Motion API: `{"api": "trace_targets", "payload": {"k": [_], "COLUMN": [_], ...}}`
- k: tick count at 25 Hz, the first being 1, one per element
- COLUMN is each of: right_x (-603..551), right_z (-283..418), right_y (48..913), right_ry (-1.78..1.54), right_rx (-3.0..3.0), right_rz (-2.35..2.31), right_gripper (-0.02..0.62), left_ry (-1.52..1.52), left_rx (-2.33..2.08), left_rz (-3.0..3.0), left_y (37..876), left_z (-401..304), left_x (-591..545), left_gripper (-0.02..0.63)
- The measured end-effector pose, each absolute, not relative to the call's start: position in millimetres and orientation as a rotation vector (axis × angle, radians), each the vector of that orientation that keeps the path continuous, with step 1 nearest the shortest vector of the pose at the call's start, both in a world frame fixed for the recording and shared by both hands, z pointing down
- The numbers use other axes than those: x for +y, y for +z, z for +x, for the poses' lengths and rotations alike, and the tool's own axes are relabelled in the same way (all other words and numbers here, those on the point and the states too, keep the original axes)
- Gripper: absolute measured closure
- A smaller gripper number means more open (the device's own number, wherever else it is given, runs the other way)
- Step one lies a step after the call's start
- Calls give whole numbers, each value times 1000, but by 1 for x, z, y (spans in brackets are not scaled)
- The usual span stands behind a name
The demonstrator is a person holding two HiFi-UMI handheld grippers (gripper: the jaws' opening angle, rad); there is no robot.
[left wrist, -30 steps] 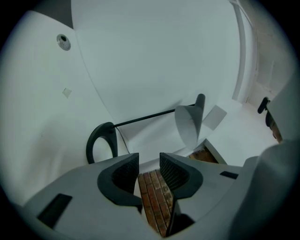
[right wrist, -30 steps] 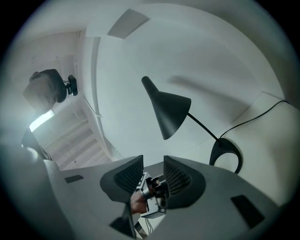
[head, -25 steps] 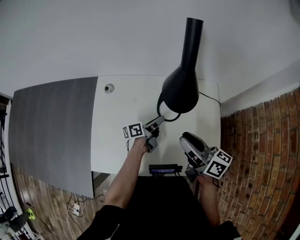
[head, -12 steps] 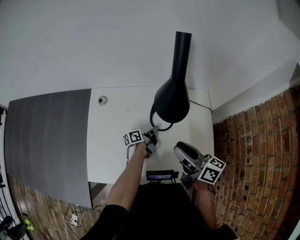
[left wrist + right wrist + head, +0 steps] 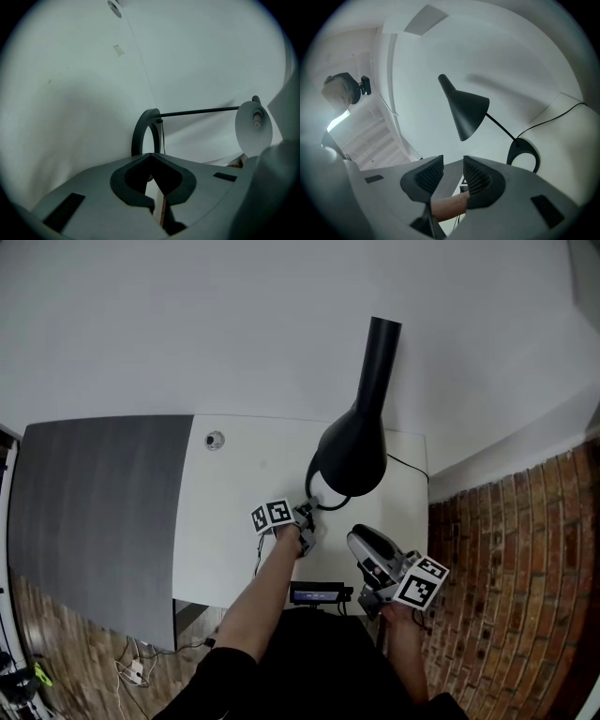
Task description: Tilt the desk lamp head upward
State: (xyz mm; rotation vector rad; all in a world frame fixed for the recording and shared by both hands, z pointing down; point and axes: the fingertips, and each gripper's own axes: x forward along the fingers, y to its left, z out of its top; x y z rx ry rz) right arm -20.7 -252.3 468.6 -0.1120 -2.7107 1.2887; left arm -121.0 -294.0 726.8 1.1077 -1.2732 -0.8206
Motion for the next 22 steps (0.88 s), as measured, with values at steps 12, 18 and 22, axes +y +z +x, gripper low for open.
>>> {"api": "trace_targets", "payload": {"k": [12, 18, 22], "right_x": [-277, -284, -286], "right_z": [-54, -76, -84], "right_y": [487, 476, 466], "right_ry": [1365, 1426, 1469], "right_rx": [-2685, -2736, -2772], "right_rz": [-125, -206, -243], "right_gripper": [477, 479, 479], "left_ry": [-780, -780, -778], "left_rx": [-1271, -1276, -1277], "left_rz": [1125, 1128, 1128], "left_y": [728, 728, 728], "left_z": [-123, -123, -123], "left_x": [-294, -294, -294], "left_gripper": [594, 594, 594]}}
